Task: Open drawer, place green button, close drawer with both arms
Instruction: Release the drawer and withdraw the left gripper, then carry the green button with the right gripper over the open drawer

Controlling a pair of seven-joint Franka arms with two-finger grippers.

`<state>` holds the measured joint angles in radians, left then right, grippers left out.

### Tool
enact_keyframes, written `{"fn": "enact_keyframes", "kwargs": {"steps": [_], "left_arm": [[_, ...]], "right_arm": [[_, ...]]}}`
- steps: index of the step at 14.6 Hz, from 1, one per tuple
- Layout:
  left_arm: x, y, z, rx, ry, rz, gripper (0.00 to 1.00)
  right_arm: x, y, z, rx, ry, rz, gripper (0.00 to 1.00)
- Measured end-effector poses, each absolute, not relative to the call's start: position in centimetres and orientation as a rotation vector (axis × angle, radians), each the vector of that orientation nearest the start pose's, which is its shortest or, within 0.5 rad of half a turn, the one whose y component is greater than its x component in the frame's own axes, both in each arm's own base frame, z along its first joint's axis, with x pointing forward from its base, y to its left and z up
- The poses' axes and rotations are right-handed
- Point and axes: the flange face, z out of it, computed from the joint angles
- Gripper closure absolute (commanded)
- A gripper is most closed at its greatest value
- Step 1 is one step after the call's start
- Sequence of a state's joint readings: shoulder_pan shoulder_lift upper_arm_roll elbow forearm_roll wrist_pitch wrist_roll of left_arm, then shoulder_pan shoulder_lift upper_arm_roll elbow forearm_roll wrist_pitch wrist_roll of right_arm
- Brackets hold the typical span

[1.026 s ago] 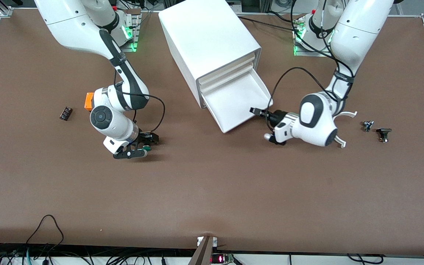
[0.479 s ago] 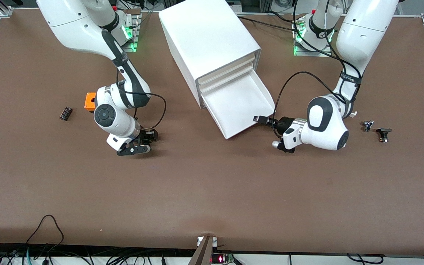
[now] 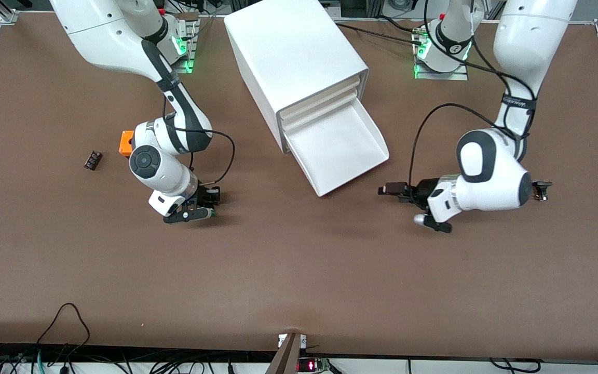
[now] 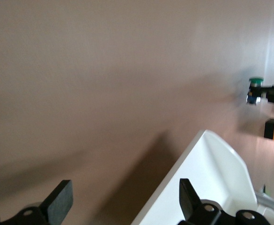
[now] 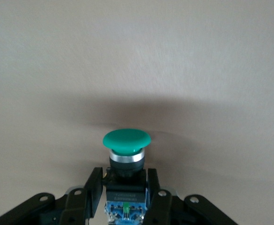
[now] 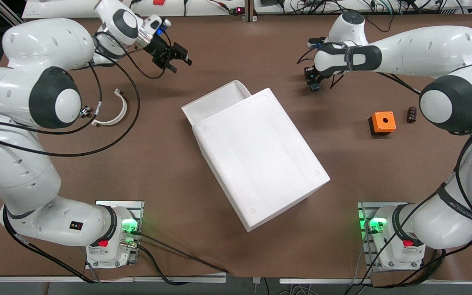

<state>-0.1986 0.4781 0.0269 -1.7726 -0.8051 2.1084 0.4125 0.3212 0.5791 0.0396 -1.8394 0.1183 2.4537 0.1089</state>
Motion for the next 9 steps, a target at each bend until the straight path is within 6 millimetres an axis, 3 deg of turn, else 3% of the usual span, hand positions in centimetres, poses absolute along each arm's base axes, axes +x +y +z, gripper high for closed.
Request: {"fn": "enact_keyframes", "kwargs": {"steps": [4, 7, 9], "left_arm": [[63.7, -9.6, 38.2, 2.528, -0.139, 0.12, 0.0], [61.5, -5.3, 43.9, 2.686, -0.279, 0.139, 0.0], [59.3, -4.1, 48.3, 2.816, -0.347, 0.111, 0.0]], "right_arm": [[63.5, 24.1, 27.3, -3.016, -0.264, 0.017, 0.75], [65.1, 26.9, 34.6, -2.97, -0.41, -0.046, 0.75], [65.2, 29.8, 39.0, -2.929, -0.557, -0.137, 0.75]]}}
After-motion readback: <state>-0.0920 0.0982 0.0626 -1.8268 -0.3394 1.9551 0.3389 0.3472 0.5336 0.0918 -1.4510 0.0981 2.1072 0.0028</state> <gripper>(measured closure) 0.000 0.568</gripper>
